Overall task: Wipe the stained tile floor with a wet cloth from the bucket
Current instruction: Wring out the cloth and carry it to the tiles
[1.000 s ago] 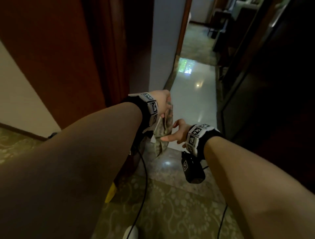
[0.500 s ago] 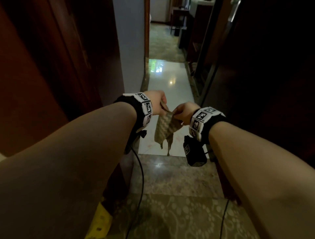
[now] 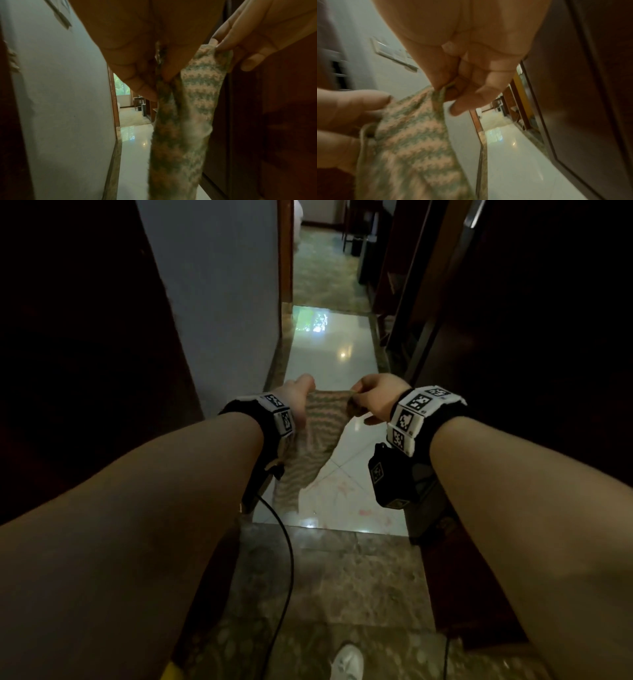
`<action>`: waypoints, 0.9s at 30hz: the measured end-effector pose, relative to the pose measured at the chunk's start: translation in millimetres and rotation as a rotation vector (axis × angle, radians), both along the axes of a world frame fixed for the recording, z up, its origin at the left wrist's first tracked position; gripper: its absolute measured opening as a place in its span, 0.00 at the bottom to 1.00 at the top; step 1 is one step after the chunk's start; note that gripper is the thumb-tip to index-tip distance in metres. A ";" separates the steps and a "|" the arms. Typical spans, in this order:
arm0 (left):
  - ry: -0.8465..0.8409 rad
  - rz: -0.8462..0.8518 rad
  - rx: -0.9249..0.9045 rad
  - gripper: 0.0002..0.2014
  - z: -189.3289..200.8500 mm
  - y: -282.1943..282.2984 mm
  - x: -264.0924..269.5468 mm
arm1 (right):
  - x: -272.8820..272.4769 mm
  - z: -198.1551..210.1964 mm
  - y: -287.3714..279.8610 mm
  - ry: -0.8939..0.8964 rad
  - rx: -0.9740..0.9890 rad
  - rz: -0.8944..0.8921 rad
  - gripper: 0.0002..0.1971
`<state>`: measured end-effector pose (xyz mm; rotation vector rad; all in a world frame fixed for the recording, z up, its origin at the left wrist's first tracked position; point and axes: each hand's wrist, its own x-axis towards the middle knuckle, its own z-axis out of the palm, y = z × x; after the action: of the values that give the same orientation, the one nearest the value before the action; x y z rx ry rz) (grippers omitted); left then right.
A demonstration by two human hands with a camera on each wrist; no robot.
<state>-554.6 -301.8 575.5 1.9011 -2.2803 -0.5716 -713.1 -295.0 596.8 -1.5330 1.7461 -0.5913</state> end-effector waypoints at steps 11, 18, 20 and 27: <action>0.245 0.252 0.116 0.16 -17.4 -112.5 -53.9 | -43.9 -10.3 -123.7 -0.274 0.154 0.028 0.17; 0.031 0.094 0.151 0.18 -29.1 -197.0 -57.3 | -54.9 -26.4 -207.8 -0.208 0.179 0.027 0.17; -0.048 0.017 0.139 0.14 -35.5 -224.8 -52.8 | -55.5 -30.5 -233.1 -0.183 0.232 0.047 0.16; -0.181 0.002 0.270 0.19 -68.0 -312.0 -10.0 | -62.9 -55.1 -330.3 0.131 0.226 0.135 0.09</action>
<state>-564.5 -613.8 507.4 2.1572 -2.4156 -0.7718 -776.0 -625.3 541.7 -1.5416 1.7235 -0.2216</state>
